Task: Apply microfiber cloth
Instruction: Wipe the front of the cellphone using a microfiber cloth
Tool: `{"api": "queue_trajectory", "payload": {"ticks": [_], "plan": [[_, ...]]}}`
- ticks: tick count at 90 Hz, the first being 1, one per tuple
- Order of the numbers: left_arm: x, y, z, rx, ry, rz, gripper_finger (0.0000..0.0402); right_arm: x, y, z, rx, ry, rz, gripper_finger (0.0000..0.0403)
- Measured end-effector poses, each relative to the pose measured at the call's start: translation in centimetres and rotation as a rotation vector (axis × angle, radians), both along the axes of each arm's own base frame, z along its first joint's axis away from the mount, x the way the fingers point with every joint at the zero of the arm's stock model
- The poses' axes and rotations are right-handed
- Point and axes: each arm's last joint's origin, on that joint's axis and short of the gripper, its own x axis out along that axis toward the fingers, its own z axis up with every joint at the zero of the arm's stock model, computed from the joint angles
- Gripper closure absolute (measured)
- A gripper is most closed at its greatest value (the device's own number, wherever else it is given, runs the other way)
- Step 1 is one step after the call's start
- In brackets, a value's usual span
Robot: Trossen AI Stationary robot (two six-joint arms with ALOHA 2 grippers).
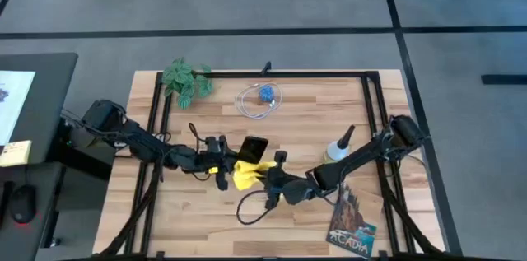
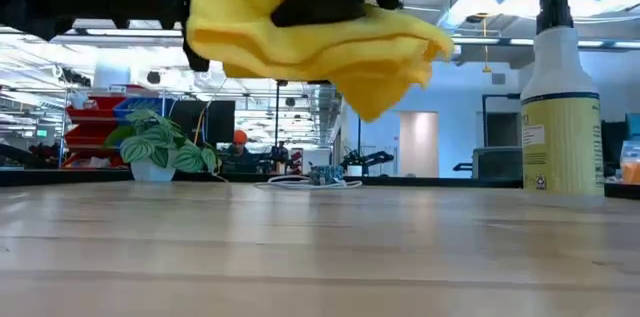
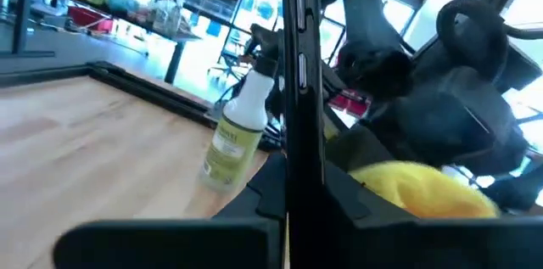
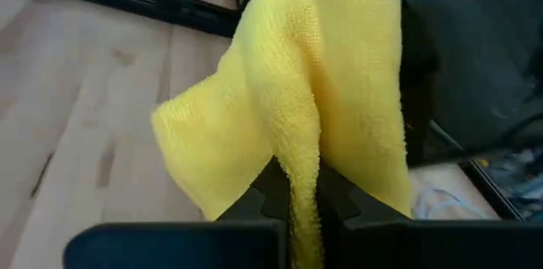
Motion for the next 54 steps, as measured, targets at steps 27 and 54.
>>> {"api": "queue_trajectory", "payload": {"ticks": [27,54], "plan": [[0.5,-0.1,0.4,0.03,0.02,0.024,0.0391,1.3,-2.3,0.7,-0.019,-0.027,0.045,0.0403],[0.6,-0.2,-0.1,0.037,0.063,0.024,0.0391,0.2,-1.3,0.0,-0.149,0.069,-0.097,0.0403]]}}
